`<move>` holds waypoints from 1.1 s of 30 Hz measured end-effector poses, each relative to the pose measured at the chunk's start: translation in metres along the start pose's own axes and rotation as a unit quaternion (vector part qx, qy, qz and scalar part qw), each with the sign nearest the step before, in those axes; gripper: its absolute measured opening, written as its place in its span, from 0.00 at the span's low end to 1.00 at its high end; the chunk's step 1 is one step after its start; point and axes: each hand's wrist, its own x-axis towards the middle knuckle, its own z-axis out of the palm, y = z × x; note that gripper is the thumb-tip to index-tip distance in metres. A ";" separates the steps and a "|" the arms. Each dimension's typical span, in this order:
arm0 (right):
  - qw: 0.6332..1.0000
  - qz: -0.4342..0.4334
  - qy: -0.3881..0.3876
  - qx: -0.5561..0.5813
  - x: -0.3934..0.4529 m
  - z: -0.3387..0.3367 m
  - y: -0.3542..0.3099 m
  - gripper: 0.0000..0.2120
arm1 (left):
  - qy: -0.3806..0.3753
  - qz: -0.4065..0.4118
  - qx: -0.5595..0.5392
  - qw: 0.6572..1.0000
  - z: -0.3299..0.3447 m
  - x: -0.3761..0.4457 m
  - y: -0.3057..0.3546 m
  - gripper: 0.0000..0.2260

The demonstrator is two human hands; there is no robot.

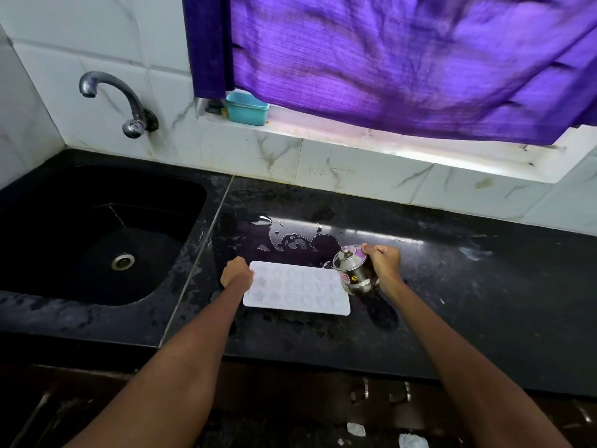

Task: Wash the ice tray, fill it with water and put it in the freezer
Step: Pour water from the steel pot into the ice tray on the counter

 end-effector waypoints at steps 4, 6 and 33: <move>0.998 0.030 0.019 0.051 0.000 -0.003 -0.004 0.15 | 0.004 0.001 0.002 1.000 0.000 0.000 0.000 0.15; 0.996 0.040 0.028 0.077 0.000 -0.005 -0.007 0.16 | 0.003 0.003 0.002 1.000 0.000 -0.001 0.000 0.15; 0.998 0.037 0.054 0.004 -0.007 -0.025 0.006 0.18 | 0.006 0.000 0.002 1.000 0.000 -0.001 0.001 0.14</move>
